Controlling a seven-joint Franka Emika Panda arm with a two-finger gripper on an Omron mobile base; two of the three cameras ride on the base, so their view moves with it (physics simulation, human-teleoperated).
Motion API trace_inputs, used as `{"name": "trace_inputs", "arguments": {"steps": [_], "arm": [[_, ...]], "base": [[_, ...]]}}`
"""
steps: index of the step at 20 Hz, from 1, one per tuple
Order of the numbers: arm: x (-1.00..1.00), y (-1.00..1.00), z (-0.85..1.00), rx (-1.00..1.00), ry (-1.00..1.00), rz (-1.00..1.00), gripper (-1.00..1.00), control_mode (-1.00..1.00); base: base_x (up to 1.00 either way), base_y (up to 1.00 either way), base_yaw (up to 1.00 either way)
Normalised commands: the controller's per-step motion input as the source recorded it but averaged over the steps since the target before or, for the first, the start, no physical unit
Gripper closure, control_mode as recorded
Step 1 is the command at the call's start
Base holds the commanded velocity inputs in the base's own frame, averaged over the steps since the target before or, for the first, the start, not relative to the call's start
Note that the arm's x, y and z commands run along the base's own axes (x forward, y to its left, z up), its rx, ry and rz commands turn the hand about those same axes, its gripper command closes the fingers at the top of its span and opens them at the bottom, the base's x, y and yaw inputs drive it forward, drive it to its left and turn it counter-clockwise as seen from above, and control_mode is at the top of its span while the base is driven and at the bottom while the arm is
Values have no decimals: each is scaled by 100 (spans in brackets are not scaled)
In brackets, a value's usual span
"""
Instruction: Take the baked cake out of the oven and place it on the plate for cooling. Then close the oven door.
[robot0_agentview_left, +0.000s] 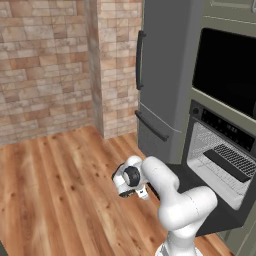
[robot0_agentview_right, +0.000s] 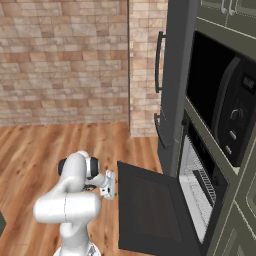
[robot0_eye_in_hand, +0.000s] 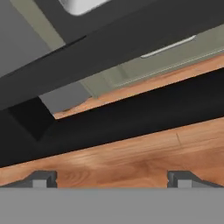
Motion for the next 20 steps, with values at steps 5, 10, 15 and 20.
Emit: {"name": "trace_inputs", "arguments": {"steps": [5, 10, 15, 20], "arm": [[-5, 0, -32, -35, -13, -24, -100, -100], [0, 0, -28, -35, -9, -20, -100, -100], [3, 0, -21, -30, -1, -18, -100, -100], [23, -11, 0, -11, 0, -5, -100, -100]], "base": [[0, 0, 0], [0, 0, 0], [0, 0, 0], [0, 0, 0]]}}
